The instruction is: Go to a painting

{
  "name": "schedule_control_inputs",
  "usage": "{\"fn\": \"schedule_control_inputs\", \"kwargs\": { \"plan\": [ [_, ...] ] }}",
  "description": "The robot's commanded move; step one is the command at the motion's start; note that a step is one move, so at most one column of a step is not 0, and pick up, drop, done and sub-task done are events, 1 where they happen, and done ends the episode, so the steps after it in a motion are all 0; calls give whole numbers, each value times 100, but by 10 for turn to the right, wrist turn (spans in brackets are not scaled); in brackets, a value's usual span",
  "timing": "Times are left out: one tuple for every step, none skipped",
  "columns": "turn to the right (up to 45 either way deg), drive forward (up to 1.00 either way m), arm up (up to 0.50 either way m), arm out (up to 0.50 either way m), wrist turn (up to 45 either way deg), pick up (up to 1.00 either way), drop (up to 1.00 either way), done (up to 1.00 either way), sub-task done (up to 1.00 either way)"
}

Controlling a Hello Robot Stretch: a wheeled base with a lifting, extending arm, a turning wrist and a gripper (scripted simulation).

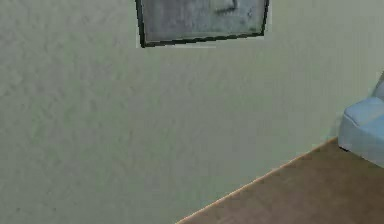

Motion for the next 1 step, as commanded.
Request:
{"fn": "schedule_control_inputs", "kwargs": {
  "plan": [
    [450, 0, 0, 0, 0, 0, 0, 0, 0]
  ]
}}
